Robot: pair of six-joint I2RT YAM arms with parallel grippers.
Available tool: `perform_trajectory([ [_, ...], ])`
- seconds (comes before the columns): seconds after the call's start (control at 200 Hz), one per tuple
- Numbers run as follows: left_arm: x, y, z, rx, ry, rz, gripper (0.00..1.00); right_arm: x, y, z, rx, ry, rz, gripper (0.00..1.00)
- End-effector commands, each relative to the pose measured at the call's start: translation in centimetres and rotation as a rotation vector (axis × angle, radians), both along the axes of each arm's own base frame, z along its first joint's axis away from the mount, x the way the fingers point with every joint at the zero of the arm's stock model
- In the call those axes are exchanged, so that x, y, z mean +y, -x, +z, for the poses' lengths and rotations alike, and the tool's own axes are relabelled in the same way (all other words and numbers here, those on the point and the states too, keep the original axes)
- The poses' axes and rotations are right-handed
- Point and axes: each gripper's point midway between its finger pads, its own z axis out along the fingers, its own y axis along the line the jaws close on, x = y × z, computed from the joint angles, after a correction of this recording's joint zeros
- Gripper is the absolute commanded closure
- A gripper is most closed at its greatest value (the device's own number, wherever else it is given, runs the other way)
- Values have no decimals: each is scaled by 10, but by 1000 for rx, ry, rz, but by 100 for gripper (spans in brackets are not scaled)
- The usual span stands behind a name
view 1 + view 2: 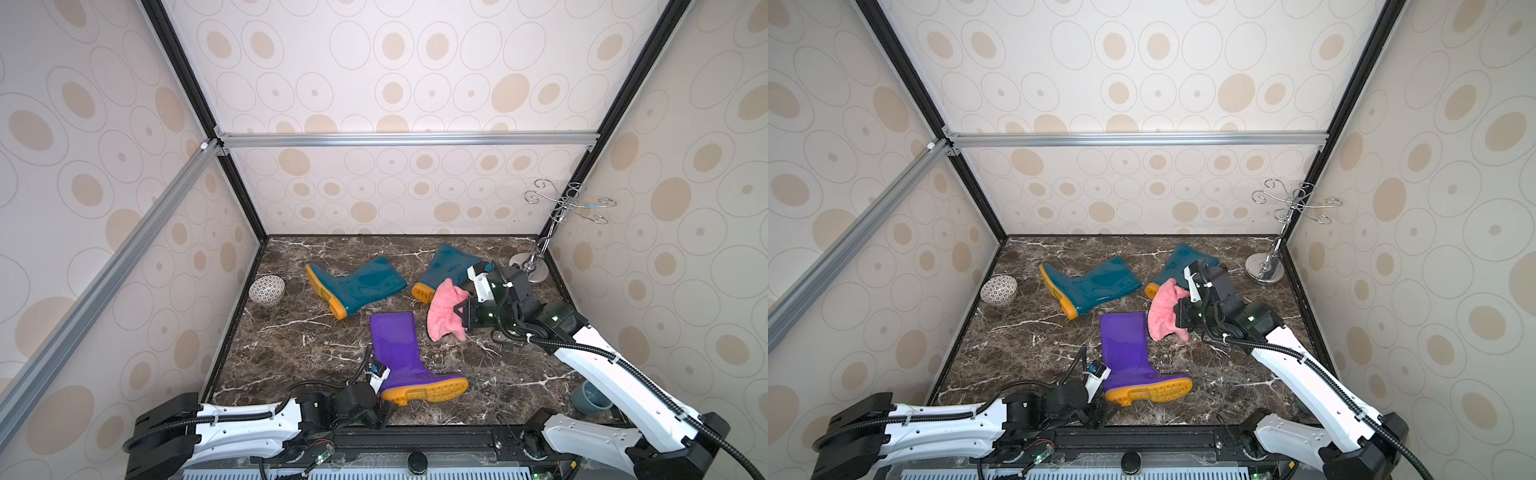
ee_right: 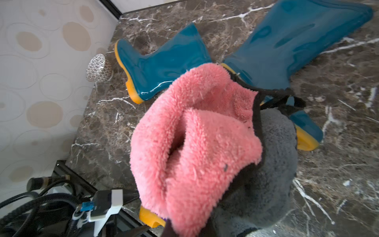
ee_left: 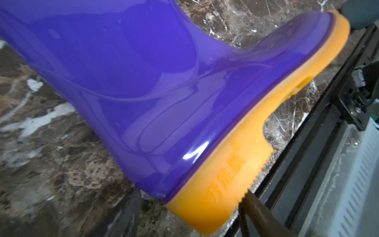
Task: Wipe the rubber boots with a cloth
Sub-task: Adjust the rubber boot at the center of the board.
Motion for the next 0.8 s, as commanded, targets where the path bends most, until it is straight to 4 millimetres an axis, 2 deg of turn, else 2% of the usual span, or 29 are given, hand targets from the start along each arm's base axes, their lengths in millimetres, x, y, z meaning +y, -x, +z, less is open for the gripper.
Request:
perform_trajectory([
  [0.0, 8, -17, 10, -67, -27, 101, 33, 28, 19, -10, 67, 6, 128, 100],
  [0.045, 13, -21, 8, -73, -34, 141, 34, 38, 22, -14, 83, 6, 163, 100],
  [0.17, 19, -33, 11, -115, -44, 210, 35, 50, 22, -19, 92, -24, 191, 100],
  [0.26, 35, -44, 16, -161, -102, 295, 37, 55, 22, -20, 99, -46, 200, 100],
  [0.45, 70, -60, 15, -150, -67, 471, 39, 63, 21, -28, 128, -42, 229, 100],
  [0.495, 75, -64, 17, -150, -52, 494, 33, 65, 20, -30, 132, -38, 229, 100],
  [0.555, 69, -68, 27, -170, -23, 468, 14, 66, 16, -33, 130, -28, 223, 100],
  [0.635, 50, -69, 49, -212, -3, 371, 10, 65, 11, -28, 106, -10, 218, 100],
  [0.685, 41, -69, 55, -209, -23, 330, 8, 59, 5, -20, 71, 12, 190, 100],
  [0.725, 34, -67, 55, -189, -43, 295, 6, 52, 0, -14, 44, 33, 156, 100],
  [0.795, 22, -62, 49, -109, -71, 272, 4, 28, -13, 1, -7, 80, 58, 100],
])
